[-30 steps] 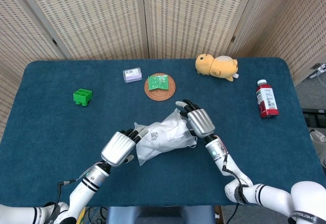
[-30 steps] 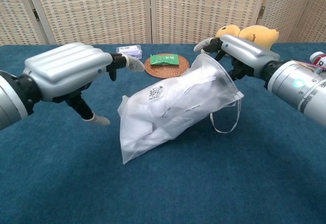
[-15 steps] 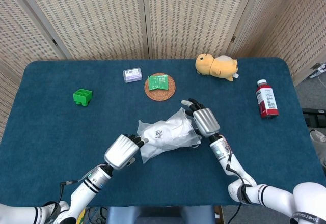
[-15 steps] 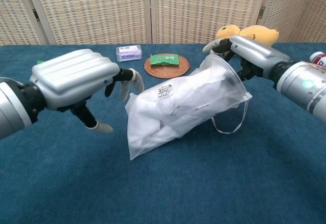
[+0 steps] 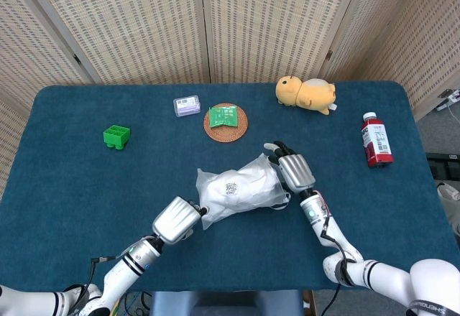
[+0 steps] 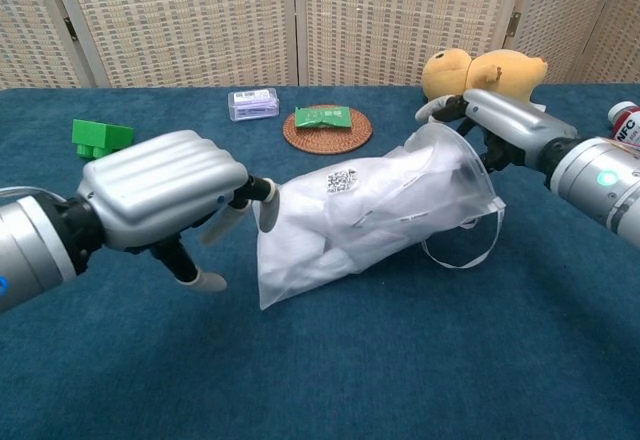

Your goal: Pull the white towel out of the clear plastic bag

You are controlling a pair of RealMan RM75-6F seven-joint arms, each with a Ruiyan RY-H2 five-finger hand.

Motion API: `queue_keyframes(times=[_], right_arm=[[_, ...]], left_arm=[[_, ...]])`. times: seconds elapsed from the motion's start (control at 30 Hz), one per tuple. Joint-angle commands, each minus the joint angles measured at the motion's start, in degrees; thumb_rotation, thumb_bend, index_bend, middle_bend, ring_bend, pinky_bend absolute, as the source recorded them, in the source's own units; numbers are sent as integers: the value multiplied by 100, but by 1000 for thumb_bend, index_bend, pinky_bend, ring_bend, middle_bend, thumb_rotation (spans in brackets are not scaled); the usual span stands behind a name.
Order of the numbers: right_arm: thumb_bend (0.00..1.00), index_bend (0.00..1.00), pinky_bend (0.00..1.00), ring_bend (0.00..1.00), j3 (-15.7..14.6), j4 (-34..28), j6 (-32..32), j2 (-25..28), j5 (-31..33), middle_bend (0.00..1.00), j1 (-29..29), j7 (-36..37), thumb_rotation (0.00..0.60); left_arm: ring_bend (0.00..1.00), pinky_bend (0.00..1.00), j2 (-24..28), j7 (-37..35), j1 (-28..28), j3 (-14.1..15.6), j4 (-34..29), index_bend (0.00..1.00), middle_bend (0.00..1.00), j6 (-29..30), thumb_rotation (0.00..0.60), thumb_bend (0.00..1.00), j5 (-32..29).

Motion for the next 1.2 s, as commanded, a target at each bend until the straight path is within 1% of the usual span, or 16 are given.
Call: queue_keyframes(times=[0.03, 0.13, 0.23, 0.4, 0.67, 0.97, 1.2], right_arm=[[594, 754, 263, 69, 18, 103, -49, -50, 48, 181, -3, 56, 600], [593, 754, 263, 69, 47, 162, -80, -69, 75, 181, 6, 99, 600], [594, 754, 263, 69, 78, 171, -110, -68, 101, 181, 17, 134, 600], [595, 754, 263, 69, 103, 131, -155, -48, 134, 181, 26, 126, 600], [595, 754, 263, 69, 129, 65, -171, -13, 154, 181, 33, 103, 600], [597, 754, 263, 69, 132, -5, -142, 43, 153, 181, 1, 124, 600], [600, 754, 263, 69, 139, -18, -142, 60, 163, 182, -12, 154, 600]], left_arm=[[670, 836, -39, 53, -12, -3, 49, 460, 722, -58, 600, 19, 0], [676, 837, -94, 119, -41, 4, 130, 463, 736, -125, 600, 18, 43], [704, 846, -146, 158, -73, 29, 228, 456, 784, -214, 600, 18, 88], [780, 896, -248, 158, -102, 45, 366, 450, 882, -374, 600, 18, 55], [832, 926, -480, 25, -127, 31, 696, 450, 948, -447, 600, 18, 120], [877, 963, -743, -225, -165, -57, 1110, 460, 996, -415, 600, 18, 233], [888, 970, -880, -423, -197, -99, 1286, 469, 1000, -403, 600, 18, 321]])
